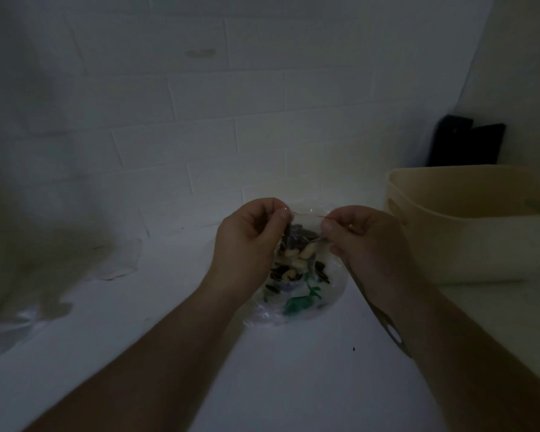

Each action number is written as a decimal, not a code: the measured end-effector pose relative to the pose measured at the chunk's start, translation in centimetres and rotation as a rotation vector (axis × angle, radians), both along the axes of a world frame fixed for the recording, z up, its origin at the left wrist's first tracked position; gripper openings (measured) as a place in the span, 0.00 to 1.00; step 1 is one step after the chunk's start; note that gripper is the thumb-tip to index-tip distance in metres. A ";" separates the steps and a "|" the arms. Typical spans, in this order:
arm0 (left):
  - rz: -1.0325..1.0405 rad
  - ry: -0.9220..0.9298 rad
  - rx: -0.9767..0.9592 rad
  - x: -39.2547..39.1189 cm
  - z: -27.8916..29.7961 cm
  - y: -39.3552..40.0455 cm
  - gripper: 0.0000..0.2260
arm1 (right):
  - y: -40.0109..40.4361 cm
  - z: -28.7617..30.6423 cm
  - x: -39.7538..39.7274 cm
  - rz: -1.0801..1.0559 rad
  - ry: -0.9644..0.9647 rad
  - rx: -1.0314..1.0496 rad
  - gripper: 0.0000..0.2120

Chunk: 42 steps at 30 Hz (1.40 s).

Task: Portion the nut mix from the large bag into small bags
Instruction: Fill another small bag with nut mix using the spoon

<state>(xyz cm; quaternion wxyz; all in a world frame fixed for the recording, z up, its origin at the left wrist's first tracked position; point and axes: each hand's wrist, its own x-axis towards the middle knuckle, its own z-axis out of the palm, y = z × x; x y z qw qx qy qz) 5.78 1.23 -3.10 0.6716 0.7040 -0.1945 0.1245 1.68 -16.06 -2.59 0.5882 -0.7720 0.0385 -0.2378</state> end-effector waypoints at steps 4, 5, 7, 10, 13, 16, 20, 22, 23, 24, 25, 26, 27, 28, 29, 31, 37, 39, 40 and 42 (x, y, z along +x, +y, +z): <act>0.015 -0.002 -0.008 0.0 0.0 -0.1 0.08 | -0.1 0.1 0.0 0.003 0.003 0.058 0.09; 0.023 -0.003 -0.006 0.2 0.0 0.0 0.08 | -0.2 0.2 -0.1 0.023 0.003 0.083 0.10; 0.015 0.001 0.000 0.2 0.0 0.0 0.08 | -0.3 0.2 -0.1 0.041 0.008 0.067 0.09; -0.040 -0.004 0.021 -0.2 0.0 -0.2 0.07 | 0.1 0.0 -0.3 0.054 0.009 0.026 0.05; -0.088 0.000 0.001 -0.5 0.0 -0.4 0.05 | 0.3 -0.1 -0.1 0.033 -0.042 -0.042 0.06; -0.146 0.025 -0.039 -0.5 -0.2 -0.5 0.03 | 0.2 -0.1 0.0 0.021 -0.081 -0.100 0.07; -0.161 0.056 -0.030 -0.4 -0.4 -0.7 0.05 | 0.3 -0.1 -0.2 0.054 -0.082 -0.132 0.09; -0.158 0.038 0.004 -0.3 -0.5 -0.6 0.06 | 0.3 0.1 -0.3 0.076 -0.087 -0.142 0.08; -0.155 0.030 0.016 -0.3 -0.5 -0.5 0.06 | 0.3 0.0 -0.2 0.084 -0.090 -0.148 0.08; -0.149 0.023 0.027 -0.2 -0.6 -0.5 0.07 | 0.3 0.0 -0.3 0.090 -0.090 -0.152 0.08; -0.140 0.015 0.038 -0.2 -0.6 -0.5 0.07 | 0.3 0.0 -0.3 0.092 -0.088 -0.158 0.08; -0.135 0.008 0.047 -0.3 -0.6 -0.6 0.07 | 0.3 0.0 -0.3 0.095 -0.085 -0.161 0.08; -0.131 0.003 0.053 -0.3 -0.6 -0.6 0.07 | 0.4 0.0 -0.4 0.099 -0.083 -0.155 0.07; -0.130 0.001 0.054 -0.4 -0.6 -0.7 0.07 | 0.4 0.1 -0.4 0.108 -0.084 -0.139 0.06; -0.131 0.002 0.053 -0.3 -0.6 -0.7 0.07 | 0.5 0.1 -0.5 0.119 -0.089 -0.125 0.06; -0.144 0.013 0.044 -0.3 -0.6 -0.6 0.07 | 0.4 0.3 -0.5 0.135 -0.095 -0.140 0.06; -0.164 0.061 -0.048 -0.4 -0.3 -0.4 0.04 | 0.3 0.2 -0.3 0.056 -0.100 -0.191 0.10; -0.166 0.053 -0.063 -0.3 -0.2 -0.4 0.04 | 0.1 0.3 -0.2 0.019 -0.094 -0.172 0.11; -0.168 0.043 -0.059 -0.3 -0.2 -0.4 0.05 | 0.1 0.4 -0.2 0.015 -0.090 -0.158 0.10; -0.166 0.022 -0.056 -0.2 -0.4 -0.4 0.07 | 0.1 0.4 -0.2 0.023 -0.085 -0.144 0.11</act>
